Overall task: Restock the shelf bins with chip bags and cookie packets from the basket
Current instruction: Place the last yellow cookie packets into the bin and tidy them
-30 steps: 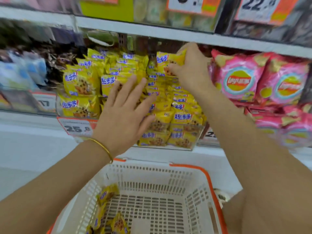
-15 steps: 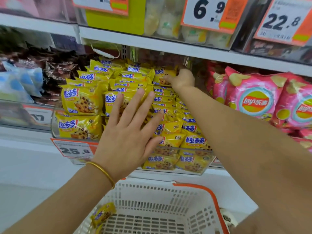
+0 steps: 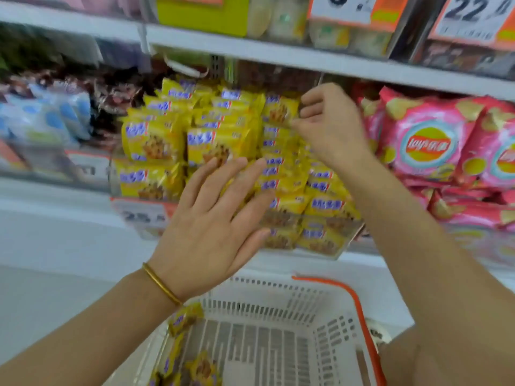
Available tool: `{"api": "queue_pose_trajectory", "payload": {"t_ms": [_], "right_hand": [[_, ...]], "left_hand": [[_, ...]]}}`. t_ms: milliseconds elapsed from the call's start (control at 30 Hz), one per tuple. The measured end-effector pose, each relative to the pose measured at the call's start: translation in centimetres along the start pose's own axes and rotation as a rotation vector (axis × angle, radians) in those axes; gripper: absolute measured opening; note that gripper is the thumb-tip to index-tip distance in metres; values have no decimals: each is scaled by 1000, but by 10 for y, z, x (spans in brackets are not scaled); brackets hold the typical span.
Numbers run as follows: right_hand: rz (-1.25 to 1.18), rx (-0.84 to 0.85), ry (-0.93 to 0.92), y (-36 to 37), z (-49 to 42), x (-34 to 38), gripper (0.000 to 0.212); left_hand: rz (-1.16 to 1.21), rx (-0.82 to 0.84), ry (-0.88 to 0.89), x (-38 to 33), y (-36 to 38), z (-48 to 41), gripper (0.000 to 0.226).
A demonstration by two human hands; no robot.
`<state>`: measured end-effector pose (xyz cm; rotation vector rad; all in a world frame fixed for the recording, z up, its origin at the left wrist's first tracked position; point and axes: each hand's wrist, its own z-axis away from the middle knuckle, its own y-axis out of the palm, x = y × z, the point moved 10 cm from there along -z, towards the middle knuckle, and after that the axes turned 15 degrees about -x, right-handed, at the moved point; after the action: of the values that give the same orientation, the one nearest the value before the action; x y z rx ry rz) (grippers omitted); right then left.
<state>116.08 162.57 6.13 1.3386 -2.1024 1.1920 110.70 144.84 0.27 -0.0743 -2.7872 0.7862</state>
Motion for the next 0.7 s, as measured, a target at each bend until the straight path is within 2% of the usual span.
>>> {"api": "queue_pose_trajectory", "payload": {"t_ms": [100, 200, 300, 367, 433, 500, 567, 600, 700], "right_hand": [[-212, 184, -68, -31, 94, 23, 19], [-256, 428, 17, -3, 183, 2, 19], [13, 838, 65, 86, 280, -60, 9], [205, 1121, 73, 140, 352, -114, 15], [301, 1304, 126, 169, 414, -155, 23], [298, 1410, 217, 184, 465, -179, 39], [234, 1503, 381, 186, 509, -184, 61], [200, 1534, 467, 184, 528, -183, 64], [192, 1504, 544, 179, 552, -184, 35]], "left_hand": [[24, 46, -32, -10, -25, 28, 38], [16, 214, -66, -15, -27, 75, 37], [-26, 474, -63, -13, -11, 142, 37], [-25, 640, -82, -12, -2, 188, 40], [-8, 788, -115, -14, 1, 228, 43], [22, 893, -132, -20, 2, 254, 44], [63, 963, -143, -26, 3, 270, 46], [81, 992, -148, -27, 3, 275, 47], [121, 1064, -129, -29, 7, 290, 49]]}}
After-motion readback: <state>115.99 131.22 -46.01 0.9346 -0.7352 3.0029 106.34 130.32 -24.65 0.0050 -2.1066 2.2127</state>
